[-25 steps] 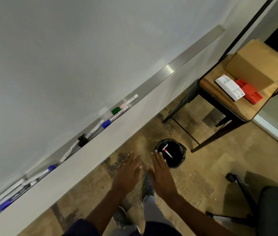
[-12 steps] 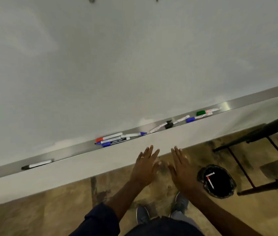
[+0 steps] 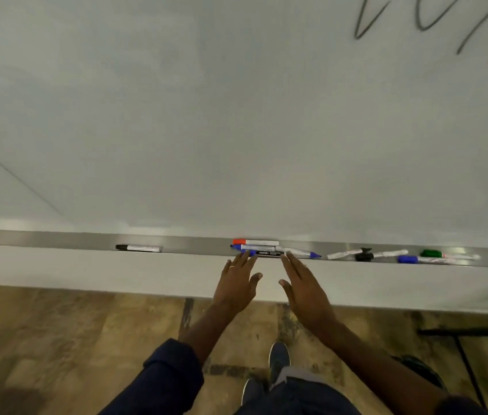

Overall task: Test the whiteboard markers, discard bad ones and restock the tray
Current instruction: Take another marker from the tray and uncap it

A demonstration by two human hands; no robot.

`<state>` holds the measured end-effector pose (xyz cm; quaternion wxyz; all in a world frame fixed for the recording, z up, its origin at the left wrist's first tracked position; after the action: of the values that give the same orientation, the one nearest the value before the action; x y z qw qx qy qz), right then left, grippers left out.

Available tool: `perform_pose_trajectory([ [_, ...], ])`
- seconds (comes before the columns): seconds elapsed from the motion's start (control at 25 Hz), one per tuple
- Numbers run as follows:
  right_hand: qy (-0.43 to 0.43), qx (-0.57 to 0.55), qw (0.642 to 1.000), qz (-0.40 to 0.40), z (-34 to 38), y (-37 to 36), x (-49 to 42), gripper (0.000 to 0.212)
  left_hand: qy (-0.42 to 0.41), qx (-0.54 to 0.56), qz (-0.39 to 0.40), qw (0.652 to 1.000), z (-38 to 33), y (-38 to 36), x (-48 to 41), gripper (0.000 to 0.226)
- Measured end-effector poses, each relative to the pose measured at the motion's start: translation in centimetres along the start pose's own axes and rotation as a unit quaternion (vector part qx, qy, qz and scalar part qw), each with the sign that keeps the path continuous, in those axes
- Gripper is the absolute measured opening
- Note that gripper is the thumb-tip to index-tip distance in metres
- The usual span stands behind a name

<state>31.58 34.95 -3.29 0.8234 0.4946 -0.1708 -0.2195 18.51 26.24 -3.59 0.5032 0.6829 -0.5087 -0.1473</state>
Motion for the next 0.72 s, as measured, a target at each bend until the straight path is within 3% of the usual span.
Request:
perform_pose_trajectory([
  [0.2,0.081,0.097,0.99,0.056,0.4,-2.1,-5.4,0.053,0.076,0.009,-0.014,0.997,3.0,0.3,-2.0,0.059],
  [0.48,0.109,0.151,0.975,0.123,-0.4,-3.1,-9.7,0.048,0.113,0.019,-0.055,0.992,3.4,0.5,-4.6,0.046],
  [0.72,0.13,0.125,0.979,0.095,0.2,-1.5,-10.8,0.037,0.079,0.069,-0.135,0.985,3.1,2.4,-4.6,0.031],
])
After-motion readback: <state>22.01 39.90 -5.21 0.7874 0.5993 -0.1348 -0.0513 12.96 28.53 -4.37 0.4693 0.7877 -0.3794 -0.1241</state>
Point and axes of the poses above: each hand's wrist, its own x-axis away from the middle knuckle, its own y-axis out of the back of the hand, z = x × y, the point moved 9 cm from there along -x, towards the middle knuckle, and after that the axes turned 7 degrees about z, right-handed, at the moved point
